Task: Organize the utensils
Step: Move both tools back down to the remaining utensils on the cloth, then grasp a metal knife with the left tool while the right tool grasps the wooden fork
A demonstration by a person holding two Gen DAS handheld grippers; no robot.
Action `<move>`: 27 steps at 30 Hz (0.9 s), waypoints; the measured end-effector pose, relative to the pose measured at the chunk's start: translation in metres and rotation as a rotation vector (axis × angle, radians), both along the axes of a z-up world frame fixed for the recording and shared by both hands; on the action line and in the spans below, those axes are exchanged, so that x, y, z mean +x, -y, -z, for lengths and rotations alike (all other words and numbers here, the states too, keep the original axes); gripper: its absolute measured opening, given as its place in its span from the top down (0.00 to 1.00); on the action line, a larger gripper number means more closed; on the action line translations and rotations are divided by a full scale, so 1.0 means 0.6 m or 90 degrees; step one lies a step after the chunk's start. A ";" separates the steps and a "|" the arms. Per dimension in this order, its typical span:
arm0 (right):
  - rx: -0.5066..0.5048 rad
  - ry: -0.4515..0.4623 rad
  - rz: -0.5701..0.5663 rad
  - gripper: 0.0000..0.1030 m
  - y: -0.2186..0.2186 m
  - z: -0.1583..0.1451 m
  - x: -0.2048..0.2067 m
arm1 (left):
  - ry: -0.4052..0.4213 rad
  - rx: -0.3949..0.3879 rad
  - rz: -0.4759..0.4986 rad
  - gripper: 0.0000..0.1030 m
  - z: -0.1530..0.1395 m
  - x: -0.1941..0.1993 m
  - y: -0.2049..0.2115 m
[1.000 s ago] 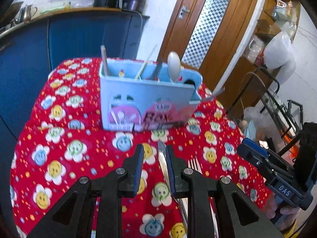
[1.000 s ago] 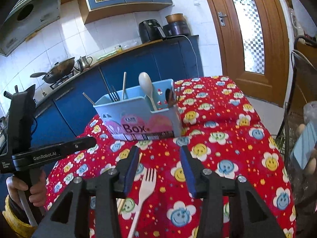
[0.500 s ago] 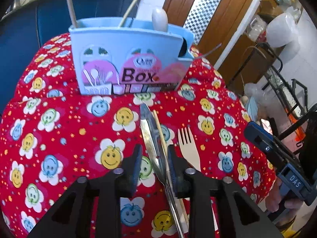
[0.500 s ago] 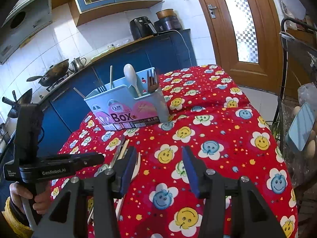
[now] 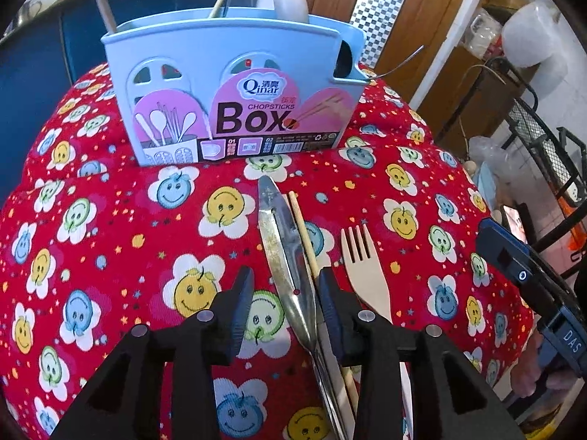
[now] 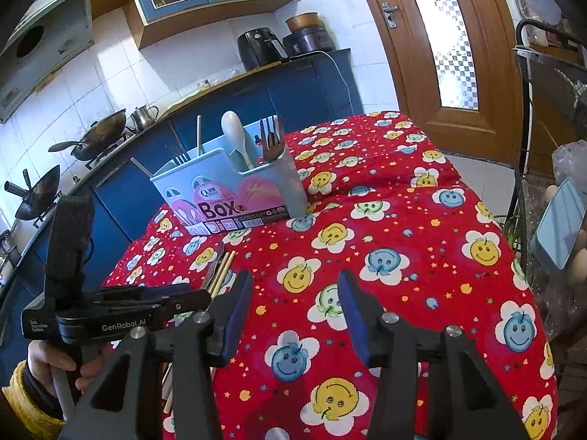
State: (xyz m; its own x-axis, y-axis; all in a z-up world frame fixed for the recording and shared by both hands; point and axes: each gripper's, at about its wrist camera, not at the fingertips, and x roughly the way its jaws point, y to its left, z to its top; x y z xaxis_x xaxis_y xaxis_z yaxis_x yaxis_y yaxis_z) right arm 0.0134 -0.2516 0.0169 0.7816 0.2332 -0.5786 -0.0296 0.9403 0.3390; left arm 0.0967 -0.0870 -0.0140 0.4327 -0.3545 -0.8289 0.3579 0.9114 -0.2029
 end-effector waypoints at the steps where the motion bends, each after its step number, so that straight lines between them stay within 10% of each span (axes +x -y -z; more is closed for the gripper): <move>1: 0.000 -0.002 0.000 0.50 0.000 0.001 0.001 | 0.001 -0.002 -0.002 0.64 0.000 0.002 0.001; 5: -0.004 -0.004 0.003 0.50 0.002 0.002 0.002 | -0.010 -0.028 -0.017 0.64 0.000 0.015 -0.004; 12: -0.005 -0.006 0.001 0.50 0.000 0.004 0.002 | -0.034 -0.089 -0.039 0.94 0.004 0.022 -0.031; 27: -0.020 -0.021 -0.028 0.50 -0.029 -0.001 0.010 | -0.042 -0.120 -0.049 0.96 -0.010 0.014 -0.079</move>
